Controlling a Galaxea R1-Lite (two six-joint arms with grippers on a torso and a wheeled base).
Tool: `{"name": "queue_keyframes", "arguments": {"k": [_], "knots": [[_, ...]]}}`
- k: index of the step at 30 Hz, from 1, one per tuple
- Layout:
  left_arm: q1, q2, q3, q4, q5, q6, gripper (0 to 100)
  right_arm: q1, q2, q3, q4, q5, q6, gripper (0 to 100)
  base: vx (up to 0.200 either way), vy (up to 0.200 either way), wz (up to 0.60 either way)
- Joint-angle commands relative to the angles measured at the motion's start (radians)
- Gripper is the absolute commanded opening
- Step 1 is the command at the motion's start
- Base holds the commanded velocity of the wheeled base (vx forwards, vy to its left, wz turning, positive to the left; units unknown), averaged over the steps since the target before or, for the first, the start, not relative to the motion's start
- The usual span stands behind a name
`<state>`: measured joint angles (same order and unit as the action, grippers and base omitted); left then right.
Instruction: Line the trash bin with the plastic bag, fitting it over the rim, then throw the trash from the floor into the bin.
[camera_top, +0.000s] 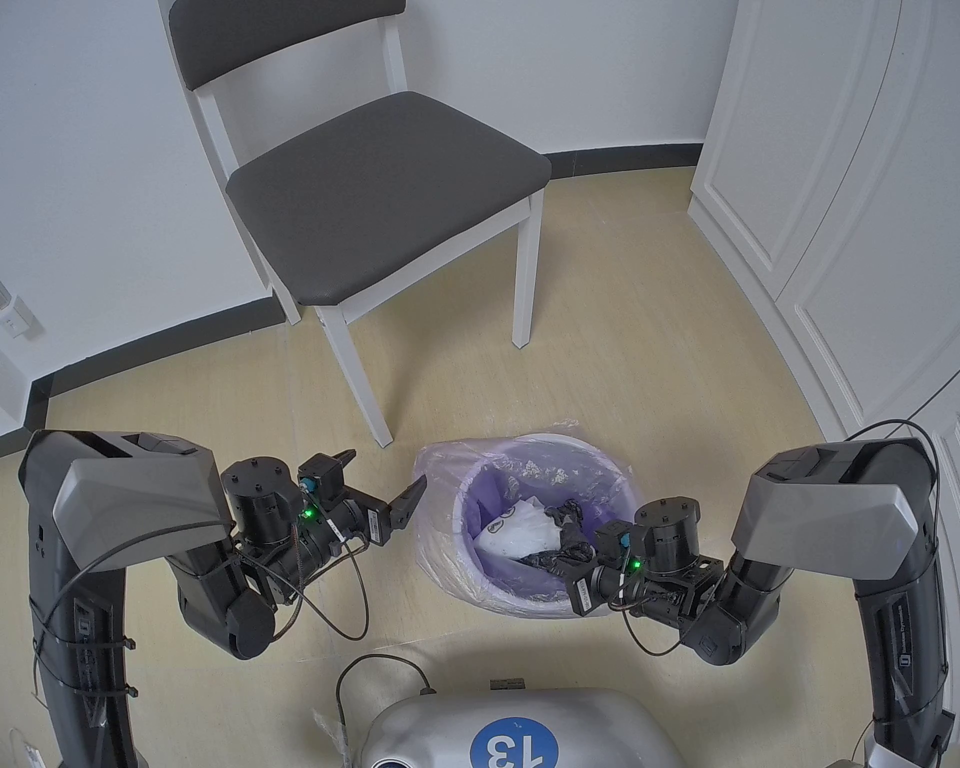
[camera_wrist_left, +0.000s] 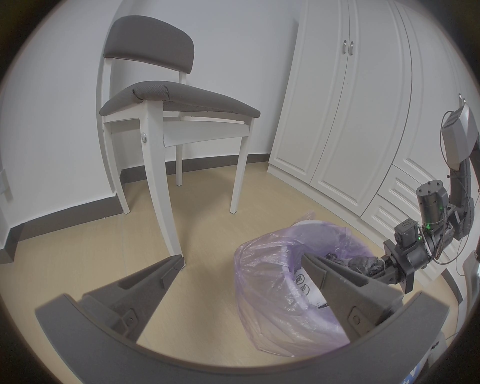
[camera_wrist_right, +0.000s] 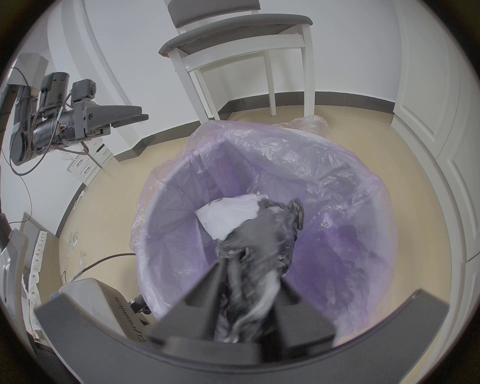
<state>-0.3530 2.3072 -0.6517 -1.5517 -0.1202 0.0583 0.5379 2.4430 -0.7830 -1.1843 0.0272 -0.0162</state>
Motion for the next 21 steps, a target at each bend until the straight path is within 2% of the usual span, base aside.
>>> {"name": "queue_keyframes", "arguments": {"k": [1, 21], "knots": [[0.000, 0.001, 0.000, -0.001, 0.001, 0.000, 100, 0.001, -0.001, -0.001, -0.003, 0.002, -0.001, 100, 0.000, 0.000, 0.00], [-0.027, 0.055, -0.006, -0.019, -0.003, -0.002, 100, 0.008, -0.075, 0.059, -0.009, 0.007, 0.004, 100, 0.000, 0.000, 0.00]]}}
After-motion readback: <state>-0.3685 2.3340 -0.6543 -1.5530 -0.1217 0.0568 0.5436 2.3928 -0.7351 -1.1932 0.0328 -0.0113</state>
